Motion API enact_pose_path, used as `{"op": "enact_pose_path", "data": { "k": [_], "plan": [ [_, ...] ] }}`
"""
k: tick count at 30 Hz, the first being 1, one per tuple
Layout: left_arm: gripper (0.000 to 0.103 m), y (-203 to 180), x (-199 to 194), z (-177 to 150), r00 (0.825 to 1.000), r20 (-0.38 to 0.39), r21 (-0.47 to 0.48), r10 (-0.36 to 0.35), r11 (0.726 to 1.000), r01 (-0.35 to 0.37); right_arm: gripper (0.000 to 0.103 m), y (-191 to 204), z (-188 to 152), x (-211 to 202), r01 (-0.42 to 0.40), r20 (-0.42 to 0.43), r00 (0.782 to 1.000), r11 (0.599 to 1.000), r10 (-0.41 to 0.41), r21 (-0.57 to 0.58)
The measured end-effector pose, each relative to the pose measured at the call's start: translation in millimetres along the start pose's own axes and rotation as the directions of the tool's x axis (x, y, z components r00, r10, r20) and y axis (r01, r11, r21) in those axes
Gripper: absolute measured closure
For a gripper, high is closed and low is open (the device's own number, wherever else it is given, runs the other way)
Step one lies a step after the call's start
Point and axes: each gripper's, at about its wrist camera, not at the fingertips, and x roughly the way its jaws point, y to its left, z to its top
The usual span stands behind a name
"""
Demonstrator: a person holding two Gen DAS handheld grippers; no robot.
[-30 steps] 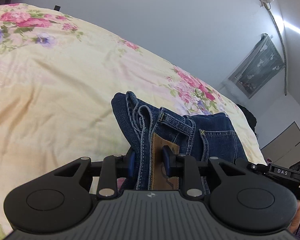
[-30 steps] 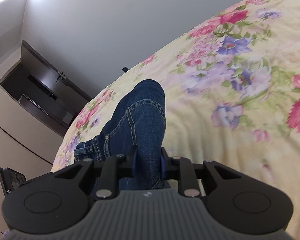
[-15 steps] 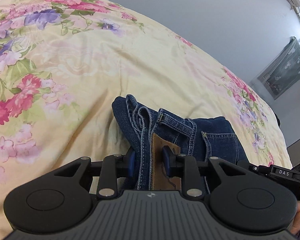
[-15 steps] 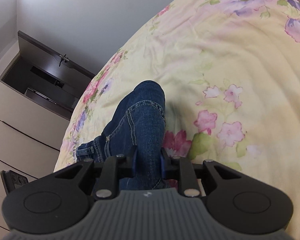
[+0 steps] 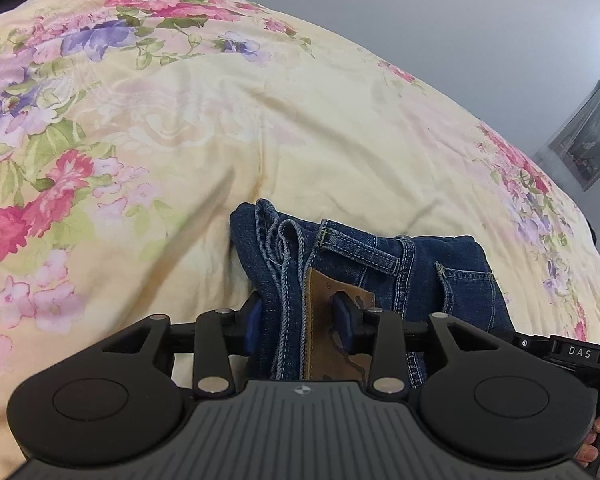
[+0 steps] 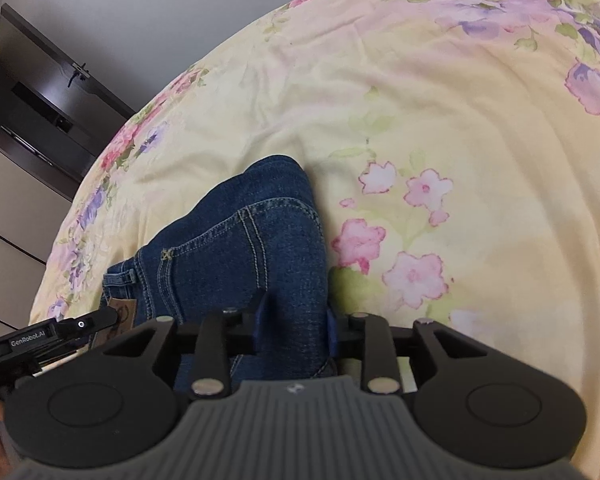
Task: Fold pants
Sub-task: 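Release the jeans and lift both tools away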
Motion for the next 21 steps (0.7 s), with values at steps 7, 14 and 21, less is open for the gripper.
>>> {"op": "enact_pose_path", "data": {
  "k": [7,14,21],
  "plan": [
    [0.034,-56.9,-71.6,-12.3,0.978,0.128,0.195,0.163,0.963,-0.186,0.049,52.9,-3.4,-75.5,0.106,0.153,0.986,0.961,-0.068,-0.255],
    [0.016,-117.7,-148.3,-59.8,0.940,0.283,0.285,0.189,0.920,-0.271,0.044,89.0,-68.3,-169.6,0.150,0.296,0.955,0.902,-0.026,-0.405],
    [0.015,-136.8,-194.0,-123.3,0.913,0.342,0.295,0.223,0.897,-0.330,0.044,96.3,-152.8,-229.3,0.209,0.362,0.931,0.884,-0.049,-0.419]
  ]
}}
